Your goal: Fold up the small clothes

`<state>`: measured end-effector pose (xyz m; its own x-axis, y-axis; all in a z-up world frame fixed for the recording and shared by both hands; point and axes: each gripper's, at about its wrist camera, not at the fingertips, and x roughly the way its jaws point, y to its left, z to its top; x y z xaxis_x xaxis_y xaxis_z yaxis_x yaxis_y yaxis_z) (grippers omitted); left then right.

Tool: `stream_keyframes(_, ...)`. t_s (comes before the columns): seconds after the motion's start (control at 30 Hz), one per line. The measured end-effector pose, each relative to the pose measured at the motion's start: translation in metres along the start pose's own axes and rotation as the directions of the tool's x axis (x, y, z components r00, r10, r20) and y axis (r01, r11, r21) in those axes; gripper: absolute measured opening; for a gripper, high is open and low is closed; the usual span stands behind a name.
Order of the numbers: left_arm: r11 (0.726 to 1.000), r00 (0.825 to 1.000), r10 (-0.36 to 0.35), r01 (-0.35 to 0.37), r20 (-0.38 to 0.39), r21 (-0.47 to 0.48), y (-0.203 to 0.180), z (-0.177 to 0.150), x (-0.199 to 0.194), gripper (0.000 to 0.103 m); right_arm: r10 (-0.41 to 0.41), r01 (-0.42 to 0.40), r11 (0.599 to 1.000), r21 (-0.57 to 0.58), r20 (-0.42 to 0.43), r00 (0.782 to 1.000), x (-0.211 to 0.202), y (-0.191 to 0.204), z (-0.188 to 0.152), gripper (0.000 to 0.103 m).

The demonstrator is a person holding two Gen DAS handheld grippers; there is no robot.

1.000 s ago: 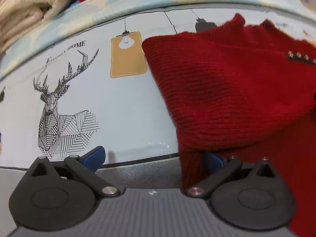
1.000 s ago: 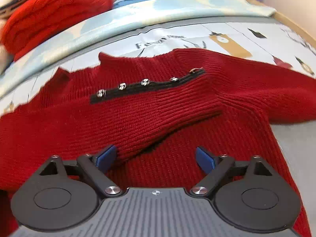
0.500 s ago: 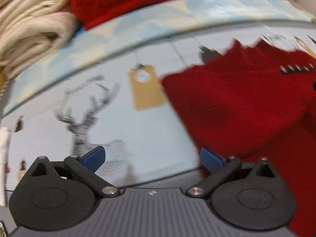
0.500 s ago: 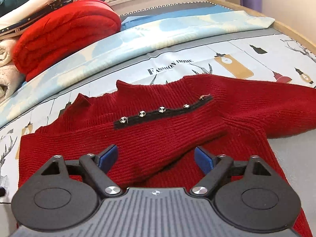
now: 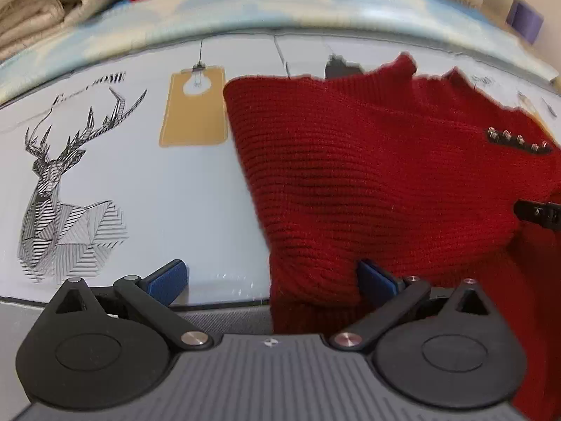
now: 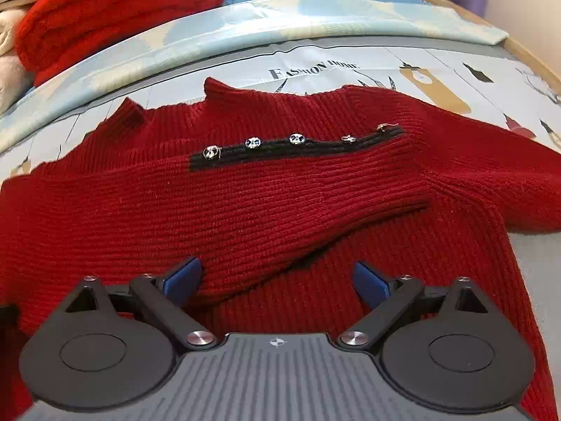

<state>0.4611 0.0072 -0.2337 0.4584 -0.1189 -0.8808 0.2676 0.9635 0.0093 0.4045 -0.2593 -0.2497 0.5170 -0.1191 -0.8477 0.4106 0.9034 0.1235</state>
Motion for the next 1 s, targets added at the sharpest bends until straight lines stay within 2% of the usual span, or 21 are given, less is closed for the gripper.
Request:
stream_keyframes(0.07,0.998,0.998,-0.038,0.035,-0.05,-0.061,0.01,0.007,0.001,0.103,-0.012,0.012,1.0,0.022,0.004,1.0,-0.007,-0.004,0.004,0.09)
stream_keyframes(0.17,0.992,0.996,-0.063,0.057,-0.055,-0.111,0.019,0.012,-0.006,0.103,-0.021,0.019,0.999,0.036,0.054,0.998,-0.021,-0.013,0.005,0.089)
stream_keyframes(0.2,0.994,0.997,-0.053,0.049,-0.049,-0.095,0.017,0.013,-0.009,0.103,-0.021,0.019,0.999,0.037,0.047,0.999,-0.02,-0.017,0.003,0.089)
stream_keyframes(0.27,0.999,0.999,-0.025,0.023,-0.04,-0.045,0.011,0.014,-0.011,0.103,-0.037,0.037,0.999,0.017,-0.024,0.999,-0.008,-0.021,-0.002,0.09)
stream_keyframes(0.3,1.0,0.999,-0.01,0.009,-0.04,-0.023,0.009,0.013,-0.01,0.103,-0.036,0.036,0.999,0.015,-0.042,0.998,-0.004,-0.024,-0.005,0.094)
stream_keyframes(0.4,1.0,0.999,0.007,-0.007,-0.04,-0.015,0.006,0.012,-0.015,0.103,-0.043,0.044,0.998,0.046,-0.016,0.999,-0.011,-0.027,-0.005,0.091)
stream_keyframes(0.53,0.998,0.999,0.053,-0.053,-0.001,0.024,0.01,0.013,-0.02,0.103,-0.029,0.027,0.997,0.069,0.025,0.999,-0.022,-0.027,-0.005,0.091)
stream_keyframes(0.63,0.999,0.999,0.002,-0.004,-0.043,-0.034,0.022,0.013,-0.011,0.103,-0.033,0.034,0.999,0.018,-0.06,0.998,-0.005,-0.024,-0.011,0.092)
stream_keyframes(0.7,0.998,0.999,-0.009,0.006,-0.049,-0.065,0.027,0.016,-0.013,0.103,-0.056,0.054,0.998,-0.042,-0.029,0.998,-0.004,-0.02,-0.015,0.093)
stream_keyframes(0.8,0.998,0.998,0.059,-0.058,0.027,-0.034,0.022,0.022,-0.033,0.103,-0.044,0.044,0.999,0.0,-0.001,0.999,-0.016,-0.022,-0.013,0.093)
stream_keyframes(0.9,0.999,0.997,0.033,-0.031,0.068,-0.026,0.019,0.025,-0.045,0.103,-0.019,0.017,0.999,0.042,0.044,0.999,-0.026,-0.028,-0.011,0.093)
stream_keyframes(0.93,1.0,0.998,0.026,-0.025,0.06,-0.018,0.017,0.024,-0.043,0.103,-0.017,0.016,0.999,0.034,0.04,0.999,-0.025,-0.03,-0.012,0.093)
stream_keyframes(1.0,0.998,0.998,0.066,-0.066,0.014,0.024,0.008,0.018,-0.027,0.103,-0.042,0.042,0.999,0.001,-0.033,0.999,-0.008,-0.032,-0.014,0.093)
